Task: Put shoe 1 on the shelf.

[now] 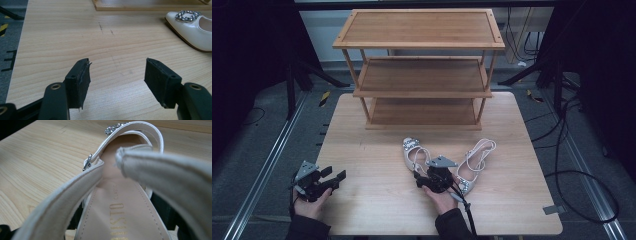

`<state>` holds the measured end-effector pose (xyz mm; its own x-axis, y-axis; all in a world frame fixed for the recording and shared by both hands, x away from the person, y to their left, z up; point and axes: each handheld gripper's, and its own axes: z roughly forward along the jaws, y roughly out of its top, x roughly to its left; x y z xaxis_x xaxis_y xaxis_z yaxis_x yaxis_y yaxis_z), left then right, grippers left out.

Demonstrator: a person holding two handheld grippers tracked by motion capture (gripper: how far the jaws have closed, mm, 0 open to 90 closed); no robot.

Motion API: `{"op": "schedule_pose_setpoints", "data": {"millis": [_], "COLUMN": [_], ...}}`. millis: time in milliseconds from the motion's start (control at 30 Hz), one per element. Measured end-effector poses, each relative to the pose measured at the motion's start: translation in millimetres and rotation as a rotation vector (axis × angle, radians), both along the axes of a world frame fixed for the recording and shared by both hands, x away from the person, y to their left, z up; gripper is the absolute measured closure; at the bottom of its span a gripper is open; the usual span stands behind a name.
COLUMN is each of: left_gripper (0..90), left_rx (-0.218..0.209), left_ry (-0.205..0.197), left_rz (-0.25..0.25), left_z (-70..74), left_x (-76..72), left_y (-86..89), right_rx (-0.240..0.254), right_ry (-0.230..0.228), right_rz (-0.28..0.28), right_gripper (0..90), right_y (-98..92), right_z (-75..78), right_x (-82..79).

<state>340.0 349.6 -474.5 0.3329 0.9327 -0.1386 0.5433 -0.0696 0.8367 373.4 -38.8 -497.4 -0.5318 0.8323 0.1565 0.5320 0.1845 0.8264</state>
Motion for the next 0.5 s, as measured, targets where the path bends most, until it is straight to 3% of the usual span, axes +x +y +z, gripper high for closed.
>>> {"op": "schedule_pose_setpoints", "data": {"millis": [300, 367, 500], "left_gripper": [36.1, 36.1, 36.2], "left_rx": [0.013, 0.015, 0.016], "left_ry": [-0.005, -0.004, -0.003], "left_rz": [-0.001, -0.003, -0.001], "left_z": [1.0, 0.9, 0.9], "left_x": [-0.4, -0.6, -0.4], "left_y": [-1.4, -2.4, -1.8], "right_rx": [0.020, 0.043, 0.058], "right_ry": [0.014, 0.031, 0.011], "right_rz": [0.009, 0.013, 0.015], "right_gripper": [37.9, 38.1, 38.1], "right_y": [0.1, -1.7, -3.5], "right_z": [2.9, 4.5, 8.8], "right_x": [1.0, 0.6, -1.1]}}
